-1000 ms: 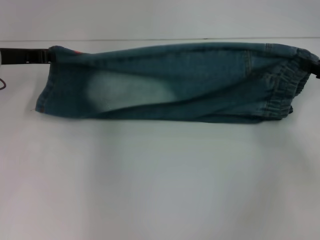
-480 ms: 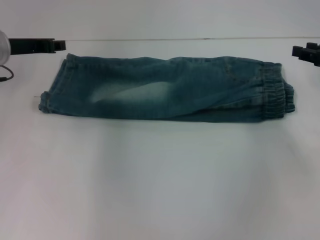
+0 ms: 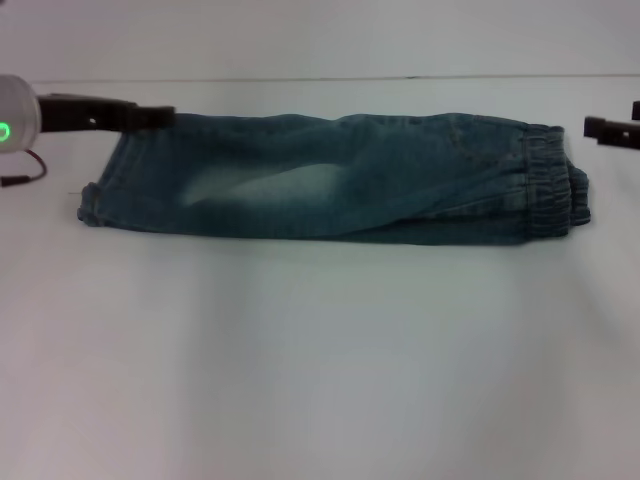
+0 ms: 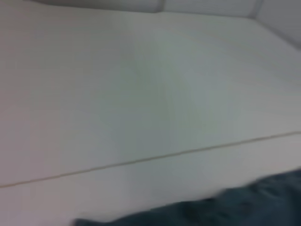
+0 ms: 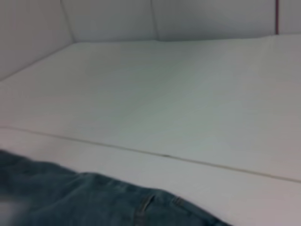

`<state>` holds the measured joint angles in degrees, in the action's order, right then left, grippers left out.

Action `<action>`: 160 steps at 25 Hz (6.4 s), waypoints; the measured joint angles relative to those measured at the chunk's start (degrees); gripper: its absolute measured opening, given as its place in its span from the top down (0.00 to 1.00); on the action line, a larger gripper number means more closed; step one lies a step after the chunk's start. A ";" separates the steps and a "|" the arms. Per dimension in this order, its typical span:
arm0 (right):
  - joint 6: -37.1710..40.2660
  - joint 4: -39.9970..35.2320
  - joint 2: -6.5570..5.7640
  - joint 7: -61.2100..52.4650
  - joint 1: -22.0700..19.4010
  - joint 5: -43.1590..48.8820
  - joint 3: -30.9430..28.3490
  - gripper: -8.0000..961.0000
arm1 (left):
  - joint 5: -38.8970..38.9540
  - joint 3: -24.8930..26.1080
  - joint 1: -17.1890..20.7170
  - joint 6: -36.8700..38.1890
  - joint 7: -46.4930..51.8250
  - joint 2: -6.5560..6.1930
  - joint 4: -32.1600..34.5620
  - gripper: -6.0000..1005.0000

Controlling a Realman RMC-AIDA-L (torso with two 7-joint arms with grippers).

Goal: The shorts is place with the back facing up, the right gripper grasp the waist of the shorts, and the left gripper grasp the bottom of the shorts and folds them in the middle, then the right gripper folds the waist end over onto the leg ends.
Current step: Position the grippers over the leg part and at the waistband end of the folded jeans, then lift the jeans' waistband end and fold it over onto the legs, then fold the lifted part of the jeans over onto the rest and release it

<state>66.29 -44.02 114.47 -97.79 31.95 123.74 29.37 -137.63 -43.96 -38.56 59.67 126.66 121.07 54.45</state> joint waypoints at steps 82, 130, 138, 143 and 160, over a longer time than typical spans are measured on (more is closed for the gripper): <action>3.67 11.17 4.99 43.35 -11.31 -9.12 7.35 0.79 | 30.71 -2.24 7.36 31.08 -38.21 2.91 -13.48 0.14; 27.21 -17.44 5.13 22.02 -10.19 -16.61 4.85 0.85 | 48.77 5.07 -10.68 -0.72 -83.84 3.56 -64.25 0.96; 22.00 -2.03 4.95 28.33 1.14 -16.25 4.93 0.86 | 48.78 7.93 -10.86 1.13 -87.55 3.56 -68.66 0.96; 19.53 3.14 4.86 29.74 6.25 -16.21 6.62 0.86 | 48.80 10.75 -11.28 -0.37 -91.82 3.56 -72.08 0.96; 12.33 6.20 4.81 29.75 12.09 -16.06 16.65 0.88 | 41.25 30.29 5.39 5.74 -100.48 3.35 -66.44 0.96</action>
<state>78.63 -37.83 119.28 -68.04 44.04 107.68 46.02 -96.38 -13.68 -33.17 65.41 26.18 124.41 -11.99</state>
